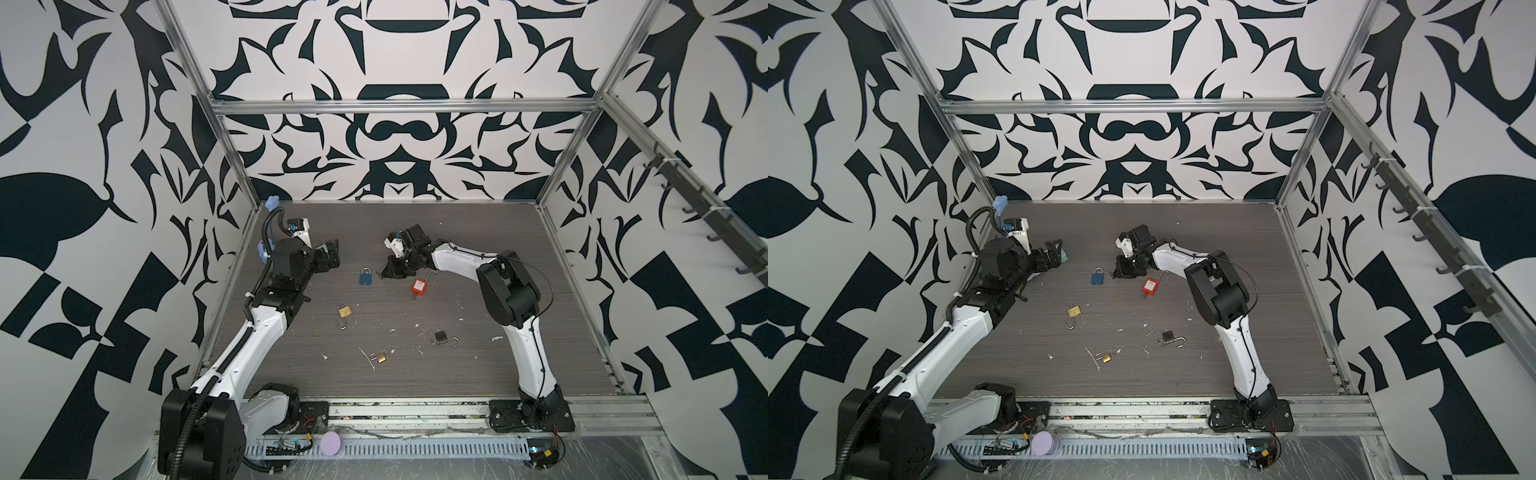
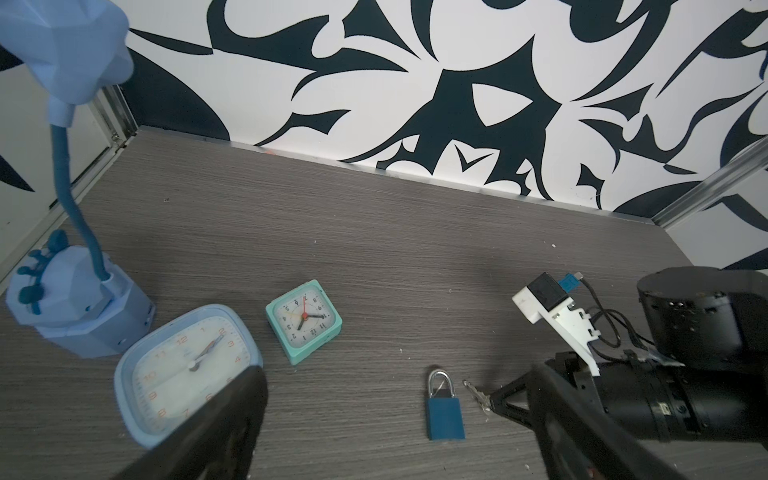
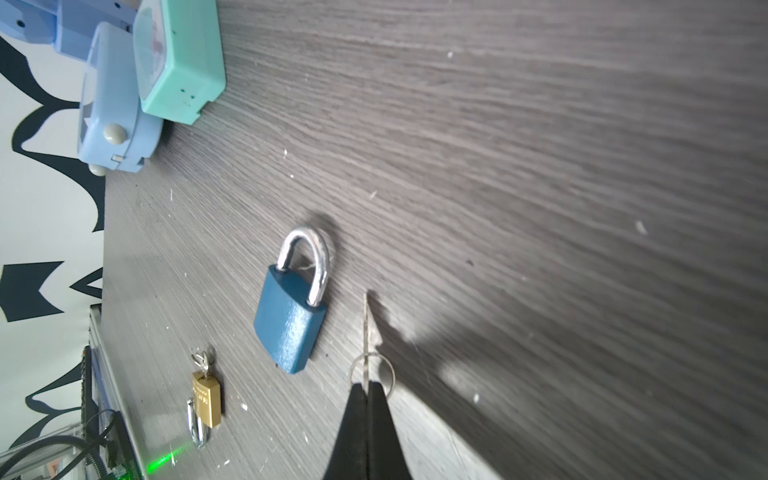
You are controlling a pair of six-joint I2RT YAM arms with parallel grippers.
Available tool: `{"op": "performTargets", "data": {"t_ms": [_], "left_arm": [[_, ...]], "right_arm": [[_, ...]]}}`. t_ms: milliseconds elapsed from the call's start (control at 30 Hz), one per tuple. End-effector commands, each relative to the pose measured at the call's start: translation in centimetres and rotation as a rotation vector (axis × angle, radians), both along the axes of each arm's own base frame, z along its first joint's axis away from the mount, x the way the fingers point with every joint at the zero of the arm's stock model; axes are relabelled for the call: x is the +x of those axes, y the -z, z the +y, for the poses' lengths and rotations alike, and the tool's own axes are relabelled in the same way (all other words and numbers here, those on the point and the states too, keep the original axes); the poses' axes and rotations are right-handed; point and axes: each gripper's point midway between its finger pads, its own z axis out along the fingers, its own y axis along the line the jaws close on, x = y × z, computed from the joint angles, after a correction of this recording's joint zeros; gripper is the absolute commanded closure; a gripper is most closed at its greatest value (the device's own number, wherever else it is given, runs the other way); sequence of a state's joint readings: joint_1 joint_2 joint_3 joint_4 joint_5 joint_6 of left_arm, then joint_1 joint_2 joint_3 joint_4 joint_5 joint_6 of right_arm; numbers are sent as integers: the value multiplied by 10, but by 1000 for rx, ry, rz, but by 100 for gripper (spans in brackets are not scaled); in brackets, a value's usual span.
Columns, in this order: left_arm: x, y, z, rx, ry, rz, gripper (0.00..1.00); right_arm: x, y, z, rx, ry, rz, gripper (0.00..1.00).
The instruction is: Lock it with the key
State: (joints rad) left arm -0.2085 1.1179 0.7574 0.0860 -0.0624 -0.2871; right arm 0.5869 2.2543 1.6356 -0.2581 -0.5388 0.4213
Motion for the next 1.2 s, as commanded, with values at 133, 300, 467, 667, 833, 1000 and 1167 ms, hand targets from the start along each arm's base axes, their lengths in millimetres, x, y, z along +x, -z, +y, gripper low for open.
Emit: {"op": "performTargets", "data": {"t_ms": [133, 300, 467, 667, 833, 1000, 1167], "left_arm": [[3, 3, -5, -6, 29, 2, 1], [4, 2, -7, -5, 37, 1, 1], [3, 1, -8, -7, 44, 0, 1], [1, 0, -7, 2, 48, -5, 1], [-1, -3, -8, 4, 53, -13, 1], [-2, -2, -7, 6, 54, -12, 1], [-2, -4, -7, 2, 49, -14, 1]], "right_arm": [[-4, -12, 15, 21, -29, 1, 100], [-6, -8, 17, 17, -33, 9, 100], [-7, -7, 18, 16, -34, 14, 100], [-8, -5, 22, 14, -42, 18, 99], [-8, -3, 24, 12, -45, 21, 93], [-8, -5, 24, 7, -42, 14, 86], [-6, -10, 22, -3, -35, -6, 79]]}}
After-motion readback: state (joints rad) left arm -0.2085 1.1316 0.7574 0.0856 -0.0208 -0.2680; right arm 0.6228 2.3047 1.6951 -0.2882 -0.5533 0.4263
